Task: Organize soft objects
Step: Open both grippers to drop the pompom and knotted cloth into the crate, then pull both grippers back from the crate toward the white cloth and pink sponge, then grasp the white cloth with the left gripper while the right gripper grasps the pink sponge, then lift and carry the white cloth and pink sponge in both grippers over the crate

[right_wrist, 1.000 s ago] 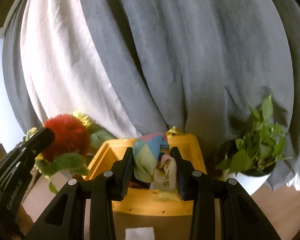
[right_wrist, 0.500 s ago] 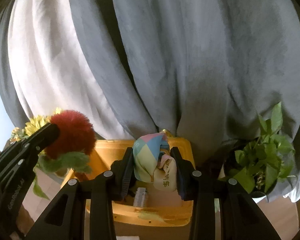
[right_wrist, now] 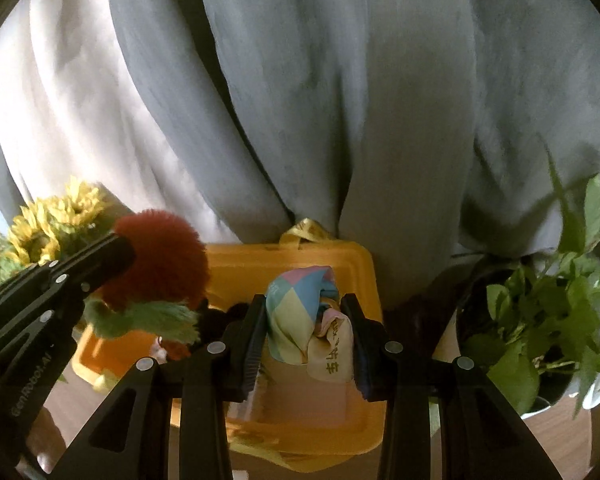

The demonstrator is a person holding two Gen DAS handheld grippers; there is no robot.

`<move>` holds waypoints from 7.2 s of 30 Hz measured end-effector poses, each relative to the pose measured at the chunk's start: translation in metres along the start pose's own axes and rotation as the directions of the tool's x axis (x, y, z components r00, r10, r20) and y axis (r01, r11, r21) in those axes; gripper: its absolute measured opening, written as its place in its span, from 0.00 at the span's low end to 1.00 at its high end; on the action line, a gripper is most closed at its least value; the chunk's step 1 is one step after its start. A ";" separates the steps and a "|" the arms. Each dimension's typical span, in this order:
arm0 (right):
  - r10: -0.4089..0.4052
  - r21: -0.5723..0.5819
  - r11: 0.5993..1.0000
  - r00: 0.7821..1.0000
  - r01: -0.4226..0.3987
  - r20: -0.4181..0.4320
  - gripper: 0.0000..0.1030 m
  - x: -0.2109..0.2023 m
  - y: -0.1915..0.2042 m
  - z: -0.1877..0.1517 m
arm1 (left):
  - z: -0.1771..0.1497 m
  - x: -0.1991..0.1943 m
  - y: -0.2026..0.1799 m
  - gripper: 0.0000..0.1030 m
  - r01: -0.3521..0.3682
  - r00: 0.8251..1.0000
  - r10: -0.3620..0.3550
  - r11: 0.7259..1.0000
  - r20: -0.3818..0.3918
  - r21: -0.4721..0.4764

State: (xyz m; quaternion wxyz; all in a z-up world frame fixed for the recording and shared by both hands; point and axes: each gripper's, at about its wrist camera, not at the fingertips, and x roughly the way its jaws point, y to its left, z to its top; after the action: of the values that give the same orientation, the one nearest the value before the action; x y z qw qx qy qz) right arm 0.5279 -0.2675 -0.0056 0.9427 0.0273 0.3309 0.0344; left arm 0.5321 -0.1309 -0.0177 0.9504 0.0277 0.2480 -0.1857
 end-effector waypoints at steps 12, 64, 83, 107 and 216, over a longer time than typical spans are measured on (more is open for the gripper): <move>-0.009 -0.037 0.999 0.997 0.005 -0.083 0.37 0.035 0.001 -0.007 | -0.014 0.033 0.001 0.04 0.013 0.994 -0.009 0.999 -0.107 0.031; -0.075 -0.026 0.997 0.988 0.079 0.138 0.64 -0.116 0.033 -0.030 | -0.028 -0.125 -0.003 0.61 -0.140 0.988 0.138 0.990 0.069 0.034; -0.147 0.059 0.988 0.978 0.140 0.146 0.76 -0.152 0.046 -0.080 | -0.071 -0.150 -0.003 0.82 -0.069 0.997 0.065 0.993 0.041 0.092; -0.214 0.192 0.958 0.977 0.211 -0.007 0.75 -0.122 0.049 -0.172 | -0.152 -0.125 -0.008 0.82 0.125 0.992 -0.109 0.949 -0.071 0.291; 0.058 0.085 0.994 0.994 -0.066 0.097 0.39 -0.151 0.057 -0.151 | -0.117 -0.183 -0.008 0.09 0.047 0.999 -0.047 0.999 0.003 -0.018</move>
State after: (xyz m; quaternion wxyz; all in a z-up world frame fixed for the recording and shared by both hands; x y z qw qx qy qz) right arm 0.3133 -0.2186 -0.0255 0.9536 0.0809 0.2860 0.0478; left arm 0.3274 -0.0592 -0.0317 0.9463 0.0132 0.2490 -0.2059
